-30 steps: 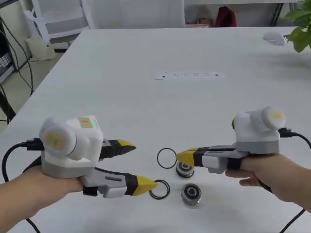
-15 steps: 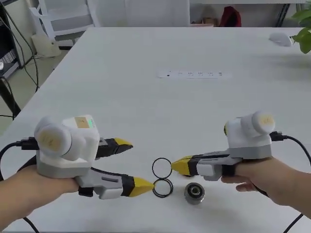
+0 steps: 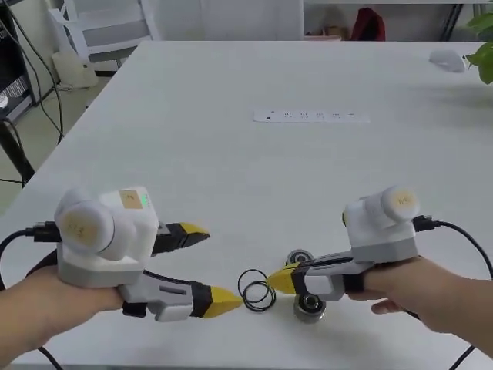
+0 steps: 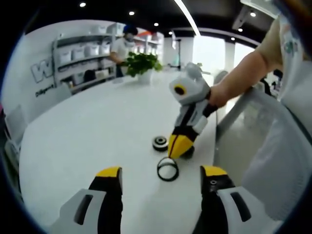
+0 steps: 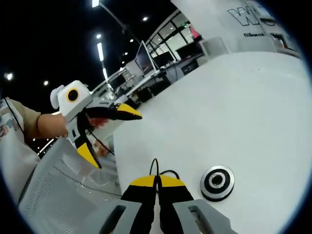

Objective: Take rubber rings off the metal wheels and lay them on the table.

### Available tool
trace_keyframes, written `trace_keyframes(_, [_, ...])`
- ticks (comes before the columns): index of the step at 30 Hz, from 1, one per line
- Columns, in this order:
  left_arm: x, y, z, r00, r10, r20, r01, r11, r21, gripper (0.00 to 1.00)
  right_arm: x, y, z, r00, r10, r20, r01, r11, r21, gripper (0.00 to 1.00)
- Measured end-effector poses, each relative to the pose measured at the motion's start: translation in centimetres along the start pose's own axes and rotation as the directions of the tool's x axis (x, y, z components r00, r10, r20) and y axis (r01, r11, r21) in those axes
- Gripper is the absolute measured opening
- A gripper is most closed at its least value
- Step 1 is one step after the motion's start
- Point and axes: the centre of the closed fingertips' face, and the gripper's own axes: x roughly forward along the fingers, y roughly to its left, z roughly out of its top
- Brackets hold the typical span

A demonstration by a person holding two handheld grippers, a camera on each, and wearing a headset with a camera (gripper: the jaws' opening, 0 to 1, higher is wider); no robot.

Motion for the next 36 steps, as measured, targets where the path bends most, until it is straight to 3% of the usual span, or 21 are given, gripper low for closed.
trace_keyframes(12, [0.1, 0.1, -0.4, 0.9999, -0.004, -0.016, 0.004, 1.000, -0.001, 0.66, 0.2, -0.5, -1.0, 0.9991, -0.018, -0.039, 0.018, 1.000, 0.017, 0.00])
trace_keyframes(25, [0.4, 0.0, -0.7, 0.9996, -0.010, -0.027, 0.010, 1.000, -0.004, 0.66, 0.1, -1.1, -1.2, 0.9982, -0.041, -0.044, 0.043, 0.998, 0.035, 0.00])
trace_keyframes(36, [0.3, 0.1, -1.0, 0.9993, -0.008, -0.038, 0.008, 1.000, -0.007, 0.66, 0.1, -1.5, -1.5, 0.9960, -0.067, -0.060, 0.067, 0.998, 0.000, 0.02])
